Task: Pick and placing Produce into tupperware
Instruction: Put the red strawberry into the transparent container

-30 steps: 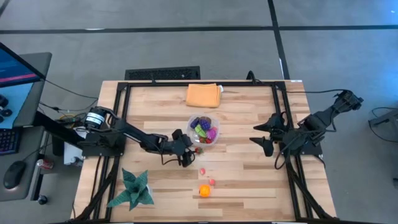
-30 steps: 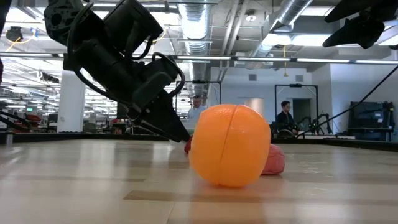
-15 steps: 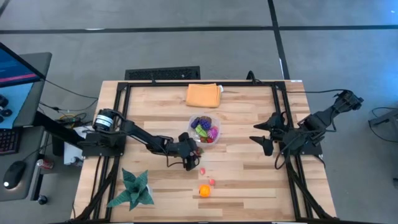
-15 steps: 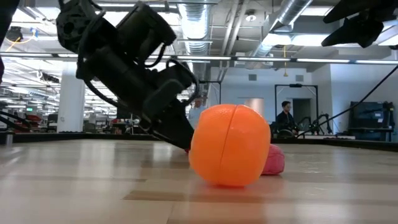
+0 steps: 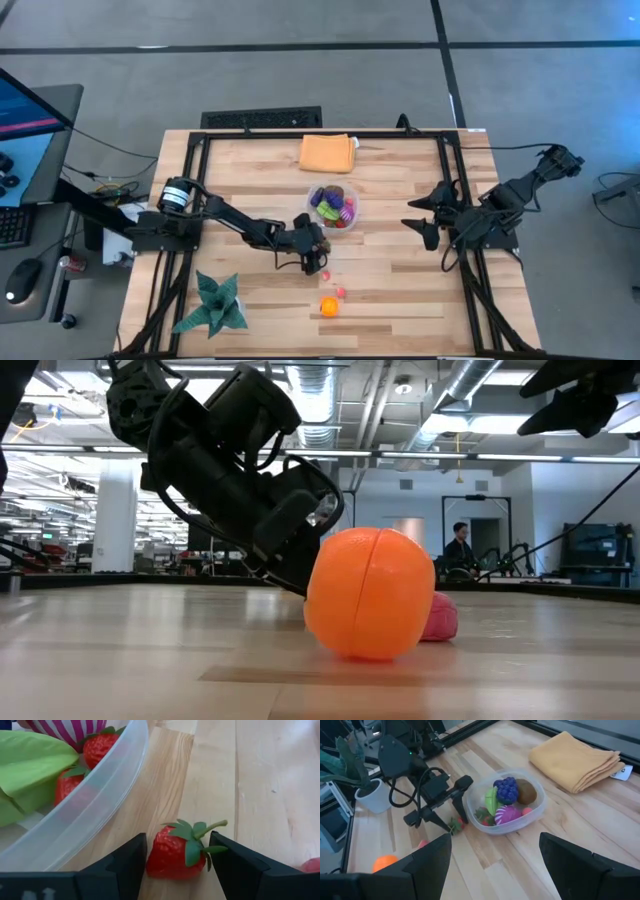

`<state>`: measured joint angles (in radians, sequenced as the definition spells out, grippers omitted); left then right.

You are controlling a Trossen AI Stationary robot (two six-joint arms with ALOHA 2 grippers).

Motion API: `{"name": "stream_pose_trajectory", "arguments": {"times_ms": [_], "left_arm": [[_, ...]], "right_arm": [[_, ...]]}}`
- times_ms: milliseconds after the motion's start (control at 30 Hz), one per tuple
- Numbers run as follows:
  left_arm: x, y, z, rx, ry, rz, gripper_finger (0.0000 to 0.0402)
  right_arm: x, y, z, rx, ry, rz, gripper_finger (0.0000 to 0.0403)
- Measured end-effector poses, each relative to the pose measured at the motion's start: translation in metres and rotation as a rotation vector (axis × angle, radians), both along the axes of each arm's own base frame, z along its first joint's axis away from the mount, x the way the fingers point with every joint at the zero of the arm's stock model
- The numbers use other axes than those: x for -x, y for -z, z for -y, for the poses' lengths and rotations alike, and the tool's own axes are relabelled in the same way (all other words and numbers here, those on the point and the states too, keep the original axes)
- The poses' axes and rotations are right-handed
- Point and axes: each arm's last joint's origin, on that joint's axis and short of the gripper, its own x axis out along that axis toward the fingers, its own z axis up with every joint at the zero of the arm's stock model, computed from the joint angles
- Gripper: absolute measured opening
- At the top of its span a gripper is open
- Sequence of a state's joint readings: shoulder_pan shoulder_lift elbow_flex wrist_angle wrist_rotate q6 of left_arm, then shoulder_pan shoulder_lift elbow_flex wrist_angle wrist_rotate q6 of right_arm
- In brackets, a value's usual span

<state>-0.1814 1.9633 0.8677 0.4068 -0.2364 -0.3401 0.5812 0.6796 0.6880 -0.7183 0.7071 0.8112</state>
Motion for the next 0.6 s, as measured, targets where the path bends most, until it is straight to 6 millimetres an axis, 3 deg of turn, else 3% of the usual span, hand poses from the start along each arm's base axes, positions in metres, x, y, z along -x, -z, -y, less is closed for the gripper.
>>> {"name": "stream_pose_trajectory", "arguments": {"times_ms": [333, 600], "left_arm": [[0.0003, -0.0003, -0.0004, -0.005, -0.001, -0.003, 0.0132], [0.0003, -0.0003, -0.0002, 0.007, -0.002, -0.002, 0.0151]], "right_arm": [[0.0004, 0.0005, 0.0002, 0.007, -0.002, -0.007, 0.0312], [0.0004, 0.0005, 0.0002, 0.010, -0.003, -0.008, 0.0302]]}}
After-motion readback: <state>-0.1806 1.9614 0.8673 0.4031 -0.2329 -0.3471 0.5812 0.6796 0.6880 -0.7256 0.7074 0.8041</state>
